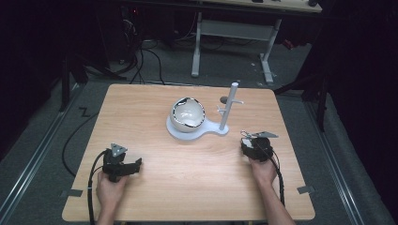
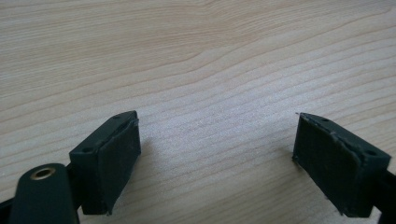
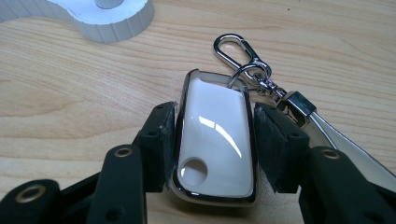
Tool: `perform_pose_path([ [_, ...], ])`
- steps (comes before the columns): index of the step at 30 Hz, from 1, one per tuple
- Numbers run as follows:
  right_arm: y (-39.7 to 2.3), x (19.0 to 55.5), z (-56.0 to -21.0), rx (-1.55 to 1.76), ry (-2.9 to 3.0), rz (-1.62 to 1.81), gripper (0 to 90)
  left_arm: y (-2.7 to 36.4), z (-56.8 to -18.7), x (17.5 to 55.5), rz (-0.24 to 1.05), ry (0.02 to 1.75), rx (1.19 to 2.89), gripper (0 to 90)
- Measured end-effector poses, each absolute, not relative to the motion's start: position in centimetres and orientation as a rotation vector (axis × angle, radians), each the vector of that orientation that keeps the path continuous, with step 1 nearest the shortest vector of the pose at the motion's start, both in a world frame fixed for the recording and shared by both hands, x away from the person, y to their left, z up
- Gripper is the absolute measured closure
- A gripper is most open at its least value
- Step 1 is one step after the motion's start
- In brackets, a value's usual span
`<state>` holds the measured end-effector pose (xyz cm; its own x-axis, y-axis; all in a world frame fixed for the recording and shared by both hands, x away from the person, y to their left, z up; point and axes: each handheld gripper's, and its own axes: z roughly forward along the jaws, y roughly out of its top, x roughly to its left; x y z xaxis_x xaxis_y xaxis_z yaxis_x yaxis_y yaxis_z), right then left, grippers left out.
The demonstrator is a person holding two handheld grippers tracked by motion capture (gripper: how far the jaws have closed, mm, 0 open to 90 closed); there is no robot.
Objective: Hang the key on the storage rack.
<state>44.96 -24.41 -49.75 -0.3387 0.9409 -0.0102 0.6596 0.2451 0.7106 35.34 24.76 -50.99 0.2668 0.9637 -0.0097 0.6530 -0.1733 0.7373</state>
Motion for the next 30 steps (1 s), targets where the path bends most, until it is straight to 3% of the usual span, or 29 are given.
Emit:
perform_pose_path([
  [7,-25.3,44.2,-49.4,1.461,2.074,0.949,51.0,24.8,-51.0,35.3,0.631,1.459,1.908,15.3],
  [30,-26.4,41.4,-42.9,1.264,2.065,1.187,51.1,24.8,-51.0,35.3,0.631,1.458,1.91,15.3],
])
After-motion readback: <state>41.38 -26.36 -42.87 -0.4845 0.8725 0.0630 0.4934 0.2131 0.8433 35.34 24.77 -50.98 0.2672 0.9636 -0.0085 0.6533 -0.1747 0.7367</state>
